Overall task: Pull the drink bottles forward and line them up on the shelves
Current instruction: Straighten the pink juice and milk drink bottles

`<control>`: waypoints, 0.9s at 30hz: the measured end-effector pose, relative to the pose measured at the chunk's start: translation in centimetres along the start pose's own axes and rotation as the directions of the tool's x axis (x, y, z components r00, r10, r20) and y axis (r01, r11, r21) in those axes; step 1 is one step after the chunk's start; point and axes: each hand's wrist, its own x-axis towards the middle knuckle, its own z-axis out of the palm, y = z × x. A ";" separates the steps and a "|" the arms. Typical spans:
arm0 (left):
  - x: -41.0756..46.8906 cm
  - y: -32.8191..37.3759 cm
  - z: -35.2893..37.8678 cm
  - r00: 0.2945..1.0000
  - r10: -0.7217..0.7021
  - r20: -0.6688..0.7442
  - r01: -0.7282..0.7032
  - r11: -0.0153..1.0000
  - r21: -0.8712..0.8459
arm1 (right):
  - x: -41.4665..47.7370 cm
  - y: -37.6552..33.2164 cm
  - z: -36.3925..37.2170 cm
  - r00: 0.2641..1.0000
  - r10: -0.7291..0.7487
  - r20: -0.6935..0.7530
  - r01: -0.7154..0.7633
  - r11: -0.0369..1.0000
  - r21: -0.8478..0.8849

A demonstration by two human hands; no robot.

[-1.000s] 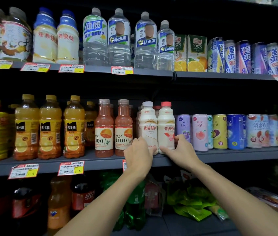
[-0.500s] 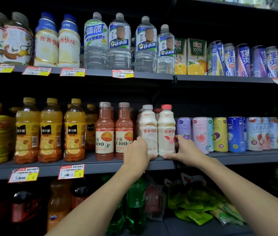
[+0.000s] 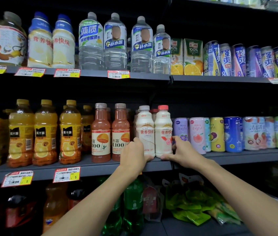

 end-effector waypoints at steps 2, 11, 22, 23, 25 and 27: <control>0.0 0.0 0.0 1.000 -0.005 0.004 0.005 1.000 -0.007 | 0.1 0.1 -0.1 1.000 -0.008 0.010 0.008 1.000 0.008; 0.0 0.0 0.0 1.000 0.006 -0.007 -0.006 1.000 -0.002 | 0.3 0.0 -0.2 1.000 -0.006 0.022 0.007 1.000 -0.024; -0.3 -0.2 0.0 1.000 0.003 -0.017 -0.004 0.999 -0.045 | -0.2 -0.2 0.2 1.000 -0.003 -0.003 0.003 1.000 0.024; -0.4 -0.2 -0.1 1.000 0.000 -0.019 -0.001 0.998 -0.061 | -0.3 -0.4 0.1 1.000 0.005 -0.009 -0.005 1.000 0.026; -0.5 -0.2 -0.2 1.000 -0.005 -0.024 0.003 0.997 -0.078 | -0.5 -0.8 0.1 1.000 0.016 -0.022 -0.015 0.999 0.031; -0.6 -0.2 -0.2 0.999 -0.006 -0.038 0.003 0.997 -0.076 | -0.6 -1.0 0.2 0.999 0.019 -0.028 -0.018 0.999 0.032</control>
